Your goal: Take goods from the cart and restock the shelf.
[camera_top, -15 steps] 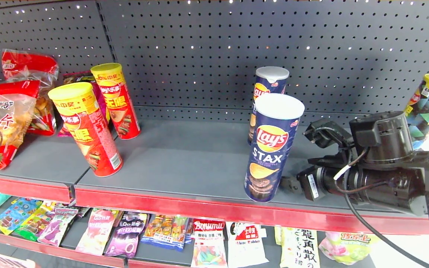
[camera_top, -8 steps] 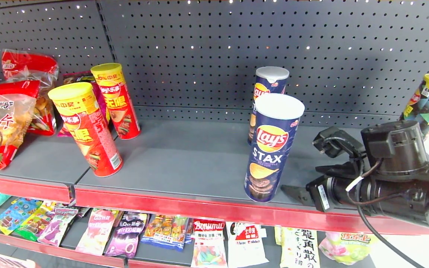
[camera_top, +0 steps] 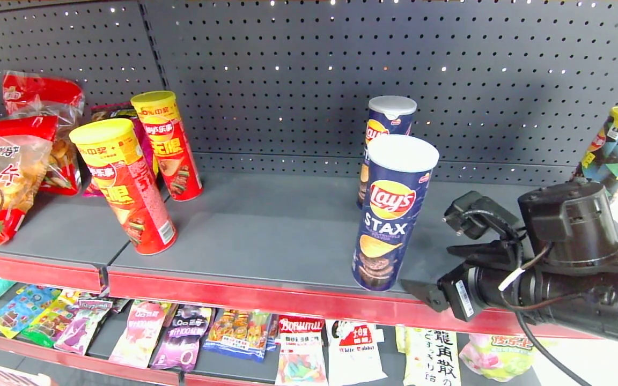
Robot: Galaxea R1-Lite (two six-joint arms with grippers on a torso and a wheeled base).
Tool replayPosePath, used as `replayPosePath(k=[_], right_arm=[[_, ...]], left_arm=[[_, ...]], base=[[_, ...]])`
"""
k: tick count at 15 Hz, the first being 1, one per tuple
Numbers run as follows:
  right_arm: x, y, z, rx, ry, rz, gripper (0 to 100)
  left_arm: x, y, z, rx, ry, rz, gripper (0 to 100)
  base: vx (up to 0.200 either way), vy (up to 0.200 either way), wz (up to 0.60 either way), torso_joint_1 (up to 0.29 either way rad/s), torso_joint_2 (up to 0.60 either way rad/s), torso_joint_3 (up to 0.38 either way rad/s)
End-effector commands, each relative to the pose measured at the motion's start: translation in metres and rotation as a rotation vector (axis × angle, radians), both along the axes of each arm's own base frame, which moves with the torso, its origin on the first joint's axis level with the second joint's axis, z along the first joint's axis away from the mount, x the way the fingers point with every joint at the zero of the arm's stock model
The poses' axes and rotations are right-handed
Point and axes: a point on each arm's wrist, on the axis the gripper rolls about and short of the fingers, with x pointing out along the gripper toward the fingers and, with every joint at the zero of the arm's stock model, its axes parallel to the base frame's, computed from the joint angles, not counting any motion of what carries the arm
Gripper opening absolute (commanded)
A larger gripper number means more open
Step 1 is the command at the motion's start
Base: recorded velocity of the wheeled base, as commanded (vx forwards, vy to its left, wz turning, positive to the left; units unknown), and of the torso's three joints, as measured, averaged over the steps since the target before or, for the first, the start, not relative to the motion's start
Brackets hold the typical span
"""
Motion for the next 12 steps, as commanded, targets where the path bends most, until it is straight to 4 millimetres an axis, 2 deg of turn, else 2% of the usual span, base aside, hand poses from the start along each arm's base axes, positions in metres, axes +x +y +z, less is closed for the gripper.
replayPosePath(k=[1, 12], right_arm=[[0.0001, 0.0033, 0.0002, 0.000, -0.001, 0.011, 100], [0.0075, 0.0090, 0.0017, 0.003, -0.005, 0.011, 100]], left_arm=[[0.0000, 0.0000, 0.0000, -0.001, 0.000, 0.000, 100], [0.0000, 0.0000, 0.0000, -0.001, 0.000, 0.000, 100]], base=[[0.000, 0.000, 0.00, 0.000, 0.00, 0.000], [0.000, 0.000, 0.00, 0.000, 0.00, 0.000]])
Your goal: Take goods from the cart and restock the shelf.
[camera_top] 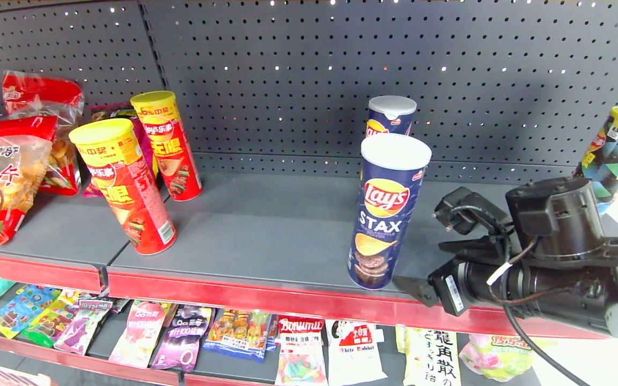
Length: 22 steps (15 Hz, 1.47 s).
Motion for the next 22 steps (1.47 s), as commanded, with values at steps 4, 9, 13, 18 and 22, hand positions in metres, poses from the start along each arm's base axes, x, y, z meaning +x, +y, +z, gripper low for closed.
replayPosePath(k=[4, 9, 13, 18, 22], right_arm=[[0.006, 0.002, 0.002, 0.005, -0.006, -0.007, 100], [0.009, 0.001, 0.000, 0.010, -0.018, -0.021, 100], [0.000, -0.028, 0.010, 0.053, -0.069, -0.092, 100], [-0.079, -0.084, 0.017, 0.170, -0.165, -0.013, 100], [-0.148, -0.121, -0.019, 0.203, -0.268, 0.064, 100]], left_arm=[[0.000, 0.000, 0.000, 0.000, 0.000, 0.000, 100], [0.000, 0.000, 0.000, 0.000, 0.000, 0.000, 100], [0.000, 0.000, 0.000, 0.000, 0.000, 0.000, 100], [0.000, 0.000, 0.000, 0.000, 0.000, 0.000, 100], [0.000, 0.000, 0.000, 0.000, 0.000, 0.000, 100]], base=[[0.000, 0.000, 0.00, 0.000, 0.00, 0.000], [0.000, 0.000, 0.00, 0.000, 0.00, 0.000], [0.000, 0.000, 0.00, 0.000, 0.00, 0.000], [0.000, 0.000, 0.00, 0.000, 0.00, 0.000], [0.000, 0.000, 0.00, 0.000, 0.00, 0.000]])
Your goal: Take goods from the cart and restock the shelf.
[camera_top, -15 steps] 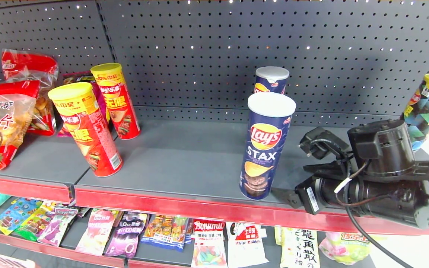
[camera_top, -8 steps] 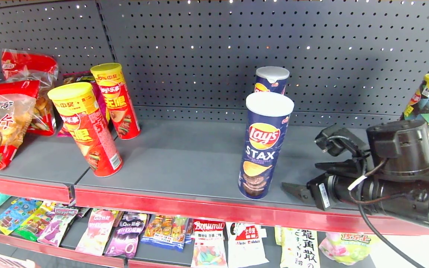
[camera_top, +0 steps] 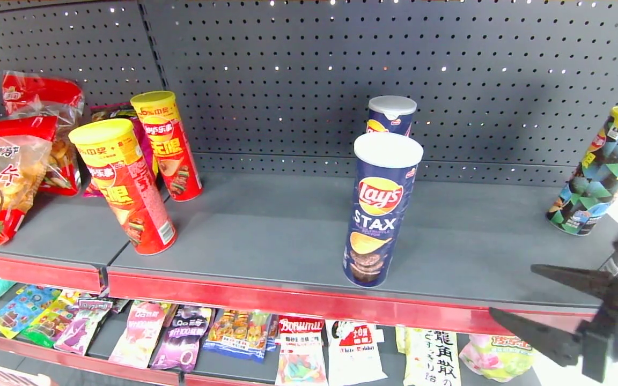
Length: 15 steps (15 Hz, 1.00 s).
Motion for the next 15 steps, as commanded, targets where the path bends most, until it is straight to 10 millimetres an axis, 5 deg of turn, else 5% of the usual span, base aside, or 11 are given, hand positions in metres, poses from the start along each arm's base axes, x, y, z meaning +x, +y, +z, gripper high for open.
replayPosePath(k=[1, 8, 12, 15], right_arm=[[-0.070, -0.033, -0.036, 0.040, -0.153, 0.006, 100], [-0.131, -0.046, -0.088, 0.080, -0.338, -0.276, 100], [-0.134, -0.050, -0.094, 0.178, -0.282, -0.505, 100], [-0.138, -0.049, -0.095, 0.175, -0.334, -0.484, 100]], left_arm=[[0.000, 0.000, 0.000, -0.001, 0.000, 0.000, 100], [0.000, 0.000, 0.000, -0.001, 0.000, 0.000, 100], [0.000, 0.000, 0.000, -0.001, 0.000, 0.000, 100], [0.000, 0.000, 0.000, -0.001, 0.000, 0.000, 100]], base=[[0.000, 0.000, 0.00, 0.000, 0.00, 0.000], [0.000, 0.000, 0.00, 0.000, 0.00, 0.000], [0.000, 0.000, 0.00, 0.000, 0.00, 0.000], [0.000, 0.000, 0.00, 0.000, 0.00, 0.000]])
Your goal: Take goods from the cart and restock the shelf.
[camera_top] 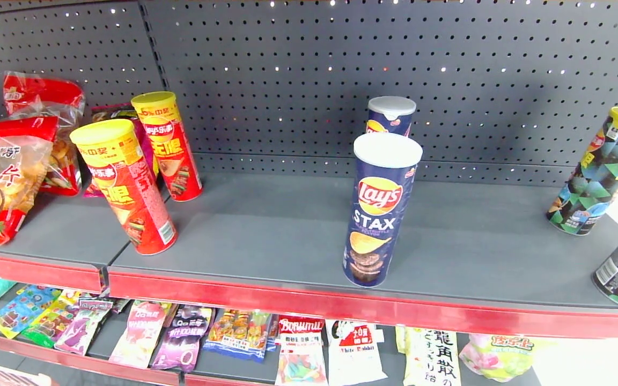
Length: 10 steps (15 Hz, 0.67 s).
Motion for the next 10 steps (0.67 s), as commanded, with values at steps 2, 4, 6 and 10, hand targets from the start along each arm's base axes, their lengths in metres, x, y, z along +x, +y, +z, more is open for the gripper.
replayPosePath(k=[2, 4, 6, 10], right_arm=[[-0.0033, 0.0000, -0.0012, -0.001, -0.042, -0.016, 100], [-0.0035, -0.0005, -0.0013, -0.002, -0.045, -0.039, 100], [-0.0035, -0.0005, -0.0014, -0.002, -0.044, -0.040, 100], [-0.0035, -0.0006, -0.0013, -0.004, -0.045, -0.045, 100]], left_arm=[[0.0000, 0.0000, 0.0000, 0.000, 0.000, 0.000, 100], [0.0000, 0.0000, 0.0000, 0.000, 0.000, 0.000, 100], [0.0000, 0.0000, 0.0000, 0.000, 0.000, 0.000, 100], [0.0000, 0.0000, 0.0000, 0.000, 0.000, 0.000, 100]], base=[[0.000, 0.000, 0.00, 0.000, 0.00, 0.000], [0.000, 0.000, 0.00, 0.000, 0.00, 0.000], [0.000, 0.000, 0.00, 0.000, 0.00, 0.000], [0.000, 0.000, -0.30, 0.002, 0.00, 0.001]])
